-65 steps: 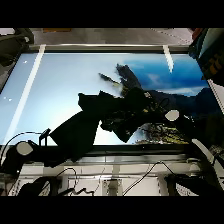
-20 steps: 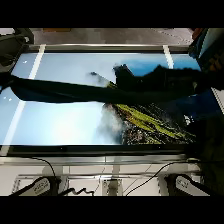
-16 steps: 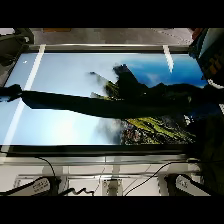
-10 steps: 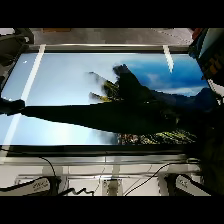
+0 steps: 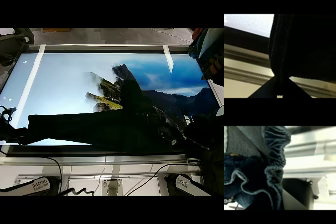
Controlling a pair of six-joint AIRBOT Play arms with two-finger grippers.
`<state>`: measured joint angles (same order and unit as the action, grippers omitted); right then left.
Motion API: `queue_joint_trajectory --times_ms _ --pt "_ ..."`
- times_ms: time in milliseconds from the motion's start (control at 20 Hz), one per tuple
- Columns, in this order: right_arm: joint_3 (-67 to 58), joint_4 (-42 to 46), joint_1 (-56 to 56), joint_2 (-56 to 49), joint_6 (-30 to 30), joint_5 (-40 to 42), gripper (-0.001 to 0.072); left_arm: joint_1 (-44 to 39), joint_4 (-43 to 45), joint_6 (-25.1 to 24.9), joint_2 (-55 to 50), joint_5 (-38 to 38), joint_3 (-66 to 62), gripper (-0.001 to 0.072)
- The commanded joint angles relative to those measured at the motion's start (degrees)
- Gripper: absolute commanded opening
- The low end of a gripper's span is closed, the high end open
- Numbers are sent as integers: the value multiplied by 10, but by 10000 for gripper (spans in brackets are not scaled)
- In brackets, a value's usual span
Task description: Fold the clothes and pants, and hang the long-sleeved shirts on hangers.
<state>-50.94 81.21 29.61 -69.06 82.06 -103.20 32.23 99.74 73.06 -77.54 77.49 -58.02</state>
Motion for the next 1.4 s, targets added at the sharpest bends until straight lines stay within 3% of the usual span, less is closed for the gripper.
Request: queue_joint_trajectory --times_ms 0,100,150,200,400,450,500,550,950,1050,1150,1350 --pt "7 3 0 0 -6 -22 29 7 23 2 17 -70 15 22" --pt "7 3 0 0 -6 -22 78 6 23 2 27 -102 9 23" --pt "7 3 0 0 -6 -22 169 6 23 2 32 -119 8 24" --pt "7 3 0 0 -6 -22 203 6 23 2 36 -136 8 24" --pt "7 2 0 0 -6 -23 230 6 23 2 40 -184 8 50" --pt "6 2 0 0 -6 -22 429 6 23 2 39 -184 8 225" --pt "6 2 0 0 -6 -20 593 7 23 2 39 -184 9 506" --pt "6 2 0 0 -6 -6 670 7 24 2 38 -184 8 672" --pt "-40 -64 0 0 -42 195 683 -3 8 2 48 -182 -10 670" --pt "-63 -127 0 0 -97 229 683 -22 -26 2 49 -188 -35 671" --pt "-67 -210 -10 -1 -203 239 682 -52 -83 2 49 -207 -57 670" --pt "-49 -218 -93 -6 -285 287 672 -127 -166 2 49 -262 -62 670"
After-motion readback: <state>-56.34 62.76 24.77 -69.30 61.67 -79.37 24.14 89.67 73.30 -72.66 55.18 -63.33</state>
